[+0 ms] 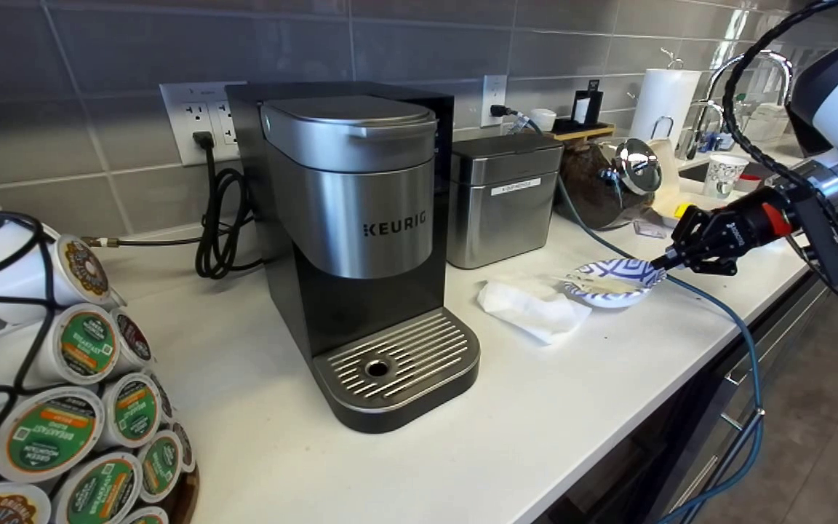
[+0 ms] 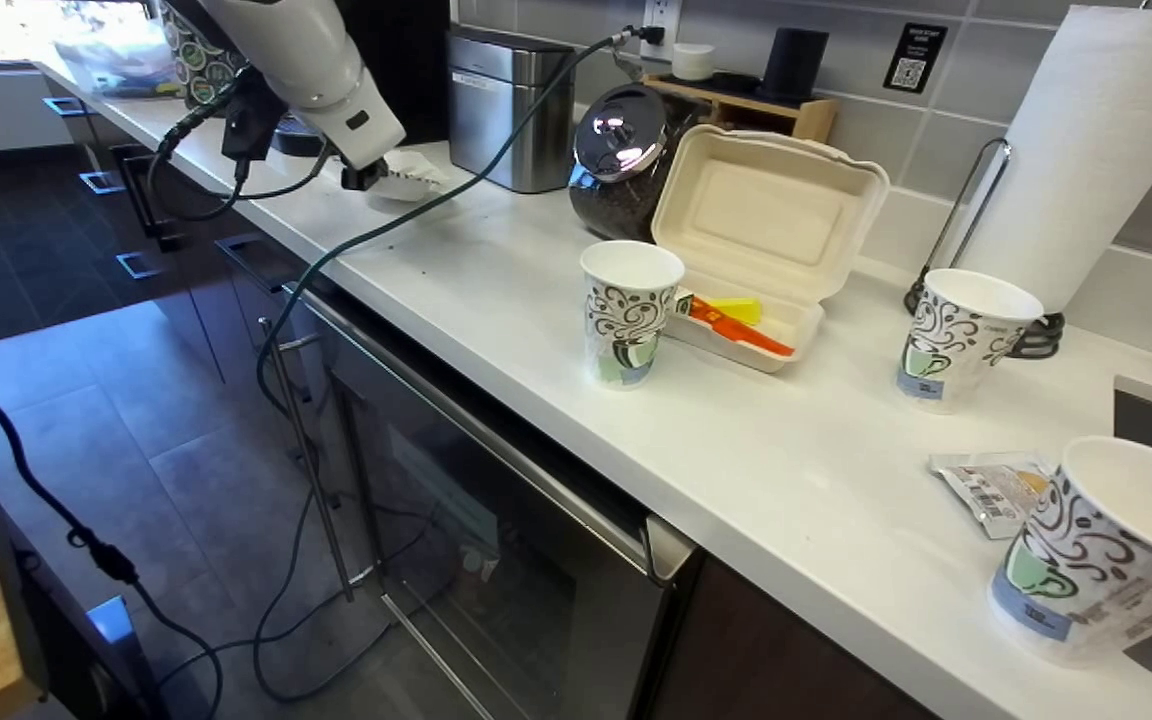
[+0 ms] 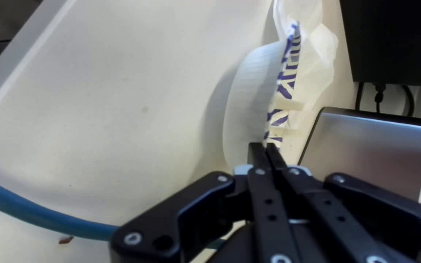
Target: Move the blue and white plate to the counter
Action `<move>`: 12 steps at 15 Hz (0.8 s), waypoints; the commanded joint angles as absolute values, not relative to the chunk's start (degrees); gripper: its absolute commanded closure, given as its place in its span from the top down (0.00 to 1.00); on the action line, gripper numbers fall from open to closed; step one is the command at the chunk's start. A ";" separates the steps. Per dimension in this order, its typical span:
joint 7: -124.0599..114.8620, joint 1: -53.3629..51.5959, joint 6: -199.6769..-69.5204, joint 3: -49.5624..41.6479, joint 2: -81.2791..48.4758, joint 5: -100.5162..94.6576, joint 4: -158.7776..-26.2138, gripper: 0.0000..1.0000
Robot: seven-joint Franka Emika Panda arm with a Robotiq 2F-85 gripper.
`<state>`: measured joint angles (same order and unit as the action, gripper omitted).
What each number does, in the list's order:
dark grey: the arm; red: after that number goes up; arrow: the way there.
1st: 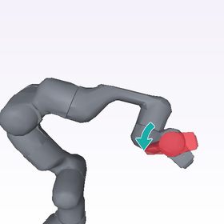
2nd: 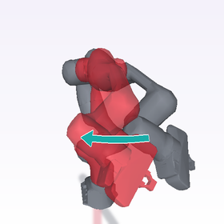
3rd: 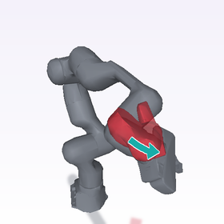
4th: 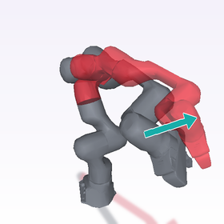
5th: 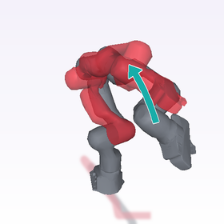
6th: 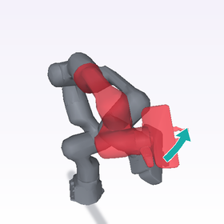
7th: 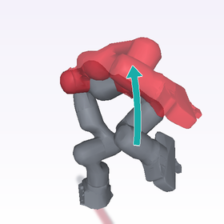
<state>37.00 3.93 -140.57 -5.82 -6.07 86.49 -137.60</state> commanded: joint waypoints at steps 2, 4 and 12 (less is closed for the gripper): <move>36.07 3.77 -144.60 -5.75 -8.68 85.34 -136.74 0.41; 34.59 3.48 -148.74 -5.94 -6.75 82.58 -138.24 0.57; 37.72 1.28 -163.27 -3.68 15.76 68.95 -155.76 1.00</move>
<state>36.07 2.02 -163.01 -4.78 4.48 71.39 -147.16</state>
